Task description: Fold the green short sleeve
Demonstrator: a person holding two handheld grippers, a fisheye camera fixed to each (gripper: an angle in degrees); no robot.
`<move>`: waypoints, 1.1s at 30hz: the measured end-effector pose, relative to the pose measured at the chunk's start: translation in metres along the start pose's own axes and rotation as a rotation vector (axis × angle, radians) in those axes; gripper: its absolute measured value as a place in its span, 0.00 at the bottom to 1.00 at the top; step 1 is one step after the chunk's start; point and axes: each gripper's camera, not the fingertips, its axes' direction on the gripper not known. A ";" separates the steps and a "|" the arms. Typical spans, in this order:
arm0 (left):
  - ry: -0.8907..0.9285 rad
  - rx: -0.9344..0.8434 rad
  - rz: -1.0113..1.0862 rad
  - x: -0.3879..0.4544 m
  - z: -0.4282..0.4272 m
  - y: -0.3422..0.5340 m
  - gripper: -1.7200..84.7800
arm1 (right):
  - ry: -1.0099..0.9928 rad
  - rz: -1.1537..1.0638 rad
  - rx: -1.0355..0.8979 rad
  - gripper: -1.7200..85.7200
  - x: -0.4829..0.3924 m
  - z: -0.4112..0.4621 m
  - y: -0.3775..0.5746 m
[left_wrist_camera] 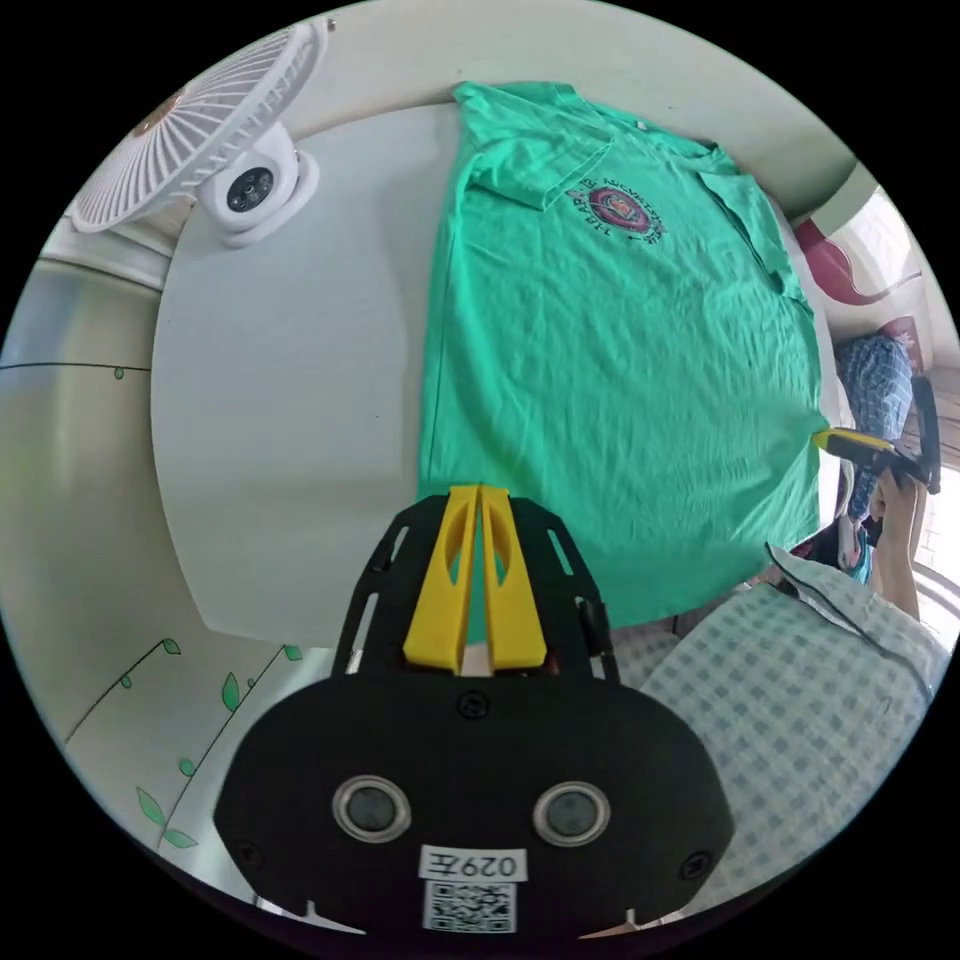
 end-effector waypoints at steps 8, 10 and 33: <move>0.154 0.055 -0.057 -0.103 -0.025 0.056 0.01 | -0.156 0.144 0.153 0.04 0.028 -0.028 0.105; 0.245 0.044 -0.071 -0.134 -0.018 0.084 0.02 | -0.219 0.250 0.169 0.08 0.045 -0.020 0.141; 0.549 0.015 0.009 -0.248 0.014 0.132 0.14 | -0.099 0.368 0.232 0.13 0.062 -0.038 0.157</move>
